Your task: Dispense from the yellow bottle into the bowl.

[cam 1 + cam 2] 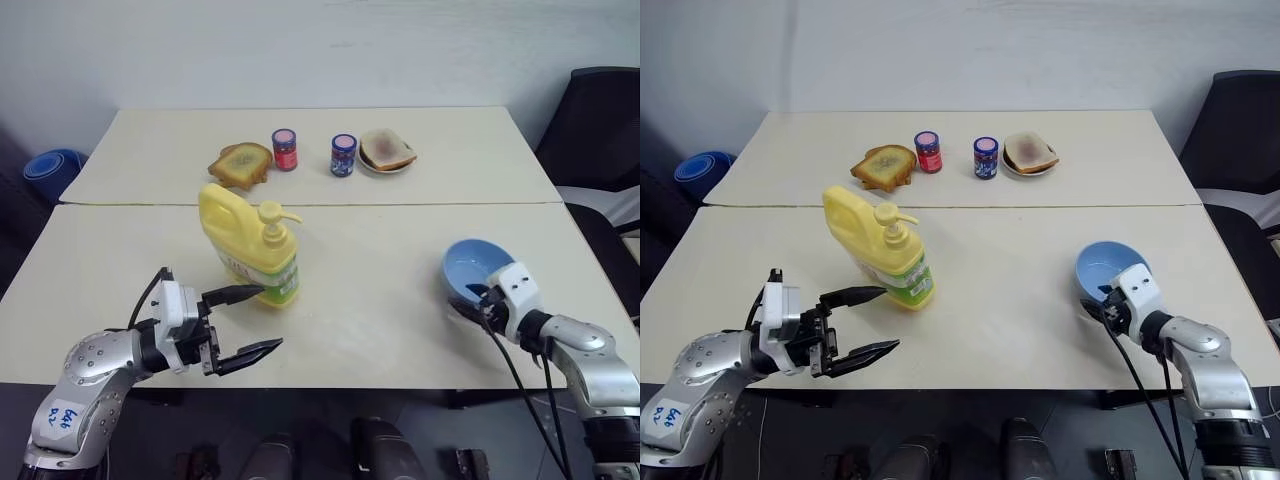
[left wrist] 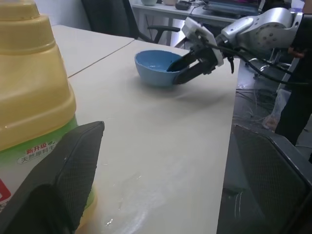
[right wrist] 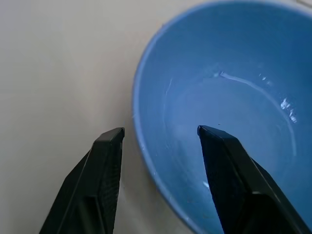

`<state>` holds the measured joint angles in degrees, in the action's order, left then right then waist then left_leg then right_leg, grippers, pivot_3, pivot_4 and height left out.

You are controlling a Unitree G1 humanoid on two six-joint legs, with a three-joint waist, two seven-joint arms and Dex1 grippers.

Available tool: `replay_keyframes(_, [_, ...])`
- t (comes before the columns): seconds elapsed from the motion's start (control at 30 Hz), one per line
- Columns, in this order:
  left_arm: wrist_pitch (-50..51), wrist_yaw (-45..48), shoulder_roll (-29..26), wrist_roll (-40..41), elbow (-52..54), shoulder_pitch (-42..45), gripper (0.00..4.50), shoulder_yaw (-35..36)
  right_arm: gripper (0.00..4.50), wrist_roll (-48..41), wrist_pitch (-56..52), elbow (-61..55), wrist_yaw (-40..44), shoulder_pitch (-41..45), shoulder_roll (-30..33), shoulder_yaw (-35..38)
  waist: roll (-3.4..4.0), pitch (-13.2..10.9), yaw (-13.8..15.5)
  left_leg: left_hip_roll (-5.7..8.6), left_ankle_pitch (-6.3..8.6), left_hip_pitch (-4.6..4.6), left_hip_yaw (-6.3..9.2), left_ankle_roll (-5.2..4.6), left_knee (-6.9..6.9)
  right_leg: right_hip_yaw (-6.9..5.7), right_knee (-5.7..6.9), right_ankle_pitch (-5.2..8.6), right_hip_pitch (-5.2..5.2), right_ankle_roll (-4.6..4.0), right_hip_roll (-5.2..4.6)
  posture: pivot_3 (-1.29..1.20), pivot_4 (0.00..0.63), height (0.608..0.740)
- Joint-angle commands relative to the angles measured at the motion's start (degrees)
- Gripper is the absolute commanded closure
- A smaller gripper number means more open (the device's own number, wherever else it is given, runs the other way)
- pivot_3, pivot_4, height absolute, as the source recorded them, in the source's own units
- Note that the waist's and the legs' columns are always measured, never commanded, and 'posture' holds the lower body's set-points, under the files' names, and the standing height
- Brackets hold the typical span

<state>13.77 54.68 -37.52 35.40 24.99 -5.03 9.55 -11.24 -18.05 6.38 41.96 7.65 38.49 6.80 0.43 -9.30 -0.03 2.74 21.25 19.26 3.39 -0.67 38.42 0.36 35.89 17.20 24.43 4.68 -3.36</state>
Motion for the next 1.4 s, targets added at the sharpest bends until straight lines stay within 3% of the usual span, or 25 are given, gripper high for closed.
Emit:
replay_keyframes(0.03, [0.22,0.35,-0.65,0.55,1.28,0.48,0.00,0.70,2.54,0.87,4.30,2.00,1.04,1.94,0.51,-0.04,0.01,-0.01,0.01,0.00,0.00,0.00,0.00,0.00,0.01,0.00,0.00,0.00,0.00,0.00,0.00,0.00,0.150,0.740])
replay_keyframes(0.23, [1.60,-0.40,-0.61,1.99,2.47,0.17,0.00,1.86,4.47,3.07,11.98,5.22,1.45,4.38,0.39,-0.85,-0.01,0.00,-0.05,0.00,0.00,0.00,0.00,0.01,0.01,-0.01,0.01,0.00,0.00,0.00,0.00,0.00,0.150,0.740])
replay_keyframes(0.4, [3.36,-2.23,0.17,4.00,4.28,-0.99,0.00,3.33,4.47,3.31,16.35,5.44,4.32,5.77,1.11,-1.87,0.01,-0.02,-0.03,0.00,0.00,0.01,0.00,0.00,0.02,0.00,0.00,0.00,0.00,0.00,0.00,0.00,0.150,0.740])
replay_keyframes(0.53, [10.90,-4.46,-2.13,14.85,7.92,-3.30,0.00,9.82,4.47,-0.10,14.13,-2.73,13.20,6.59,3.40,-4.01,0.04,-0.04,-0.16,-0.01,0.00,0.03,0.00,0.00,0.03,0.01,0.01,0.00,0.03,0.00,0.00,0.00,0.150,0.740])
replay_keyframes(0.67, [18.54,-7.09,-7.13,30.19,9.70,-4.79,0.00,20.70,4.47,-3.19,1.64,-15.45,19.34,11.71,8.49,-7.89,0.09,-0.17,-0.22,-0.05,-0.01,0.04,0.00,0.01,0.04,0.01,0.05,0.00,0.06,0.00,0.02,0.00,0.150,0.740])
replay_keyframes(0.73, [20.36,-10.21,-9.81,34.43,8.84,-1.18,0.00,23.64,4.47,-6.01,-6.84,-21.58,22.61,16.76,10.69,-10.66,0.10,-0.26,-0.06,-0.05,0.00,0.08,0.01,0.01,0.17,0.00,0.09,0.00,0.06,-0.01,0.02,0.00,0.150,0.740])
replay_keyframes(0.83, [19.93,-14.55,-11.28,32.86,6.61,7.67,0.58,21.71,4.50,-8.58,-16.13,-26.56,25.38,24.44,12.18,-14.34,0.05,-0.28,0.62,-0.03,0.01,0.10,0.17,0.02,0.25,-0.15,0.02,0.01,-0.01,-0.02,0.00,0.00,0.150,0.740])
replay_keyframes(0.93, [19.31,-17.04,-10.56,28.25,4.89,16.53,1.49,16.11,4.50,-8.56,-20.09,-28.64,27.88,30.93,12.93,-18.20,0.02,-0.28,1.28,0.02,0.06,0.19,0.22,0.01,0.29,-0.19,-0.06,0.01,0.00,-0.02,-0.02,0.00,0.150,0.740])
replay_keyframes(1.1, [17.20,-17.83,-6.05,19.46,0.71,29.15,2.92,5.38,4.50,-6.93,-22.21,-29.08,28.77,38.84,11.04,-23.59,-0.07,-0.28,1.25,0.12,0.11,1.08,0.30,-0.06,0.75,-0.24,0.04,-0.07,0.71,0.12,-0.05,0.00,0.150,0.740])
replay_keyframes(1.27, [15.31,-18.64,-1.73,11.56,-3.88,36.48,4.48,-0.52,4.50,-4.95,-21.41,-30.00,27.89,42.02,9.15,-26.44,-0.13,-0.32,1.00,0.18,0.06,1.29,0.27,-0.02,0.79,-0.27,0.09,-0.08,1.04,0.13,-0.08,0.00,0.150,0.740])
replay_keyframes(1.4, [16.41,-18.02,-0.33,9.20,-5.30,38.25,4.48,-2.58,4.50,-4.50,-21.36,-30.85,28.45,42.58,9.38,-26.89,-0.19,-0.35,0.54,0.18,0.01,1.29,0.27,0.02,0.82,-0.27,0.17,-0.08,1.04,0.13,-0.08,0.00,0.150,0.740])
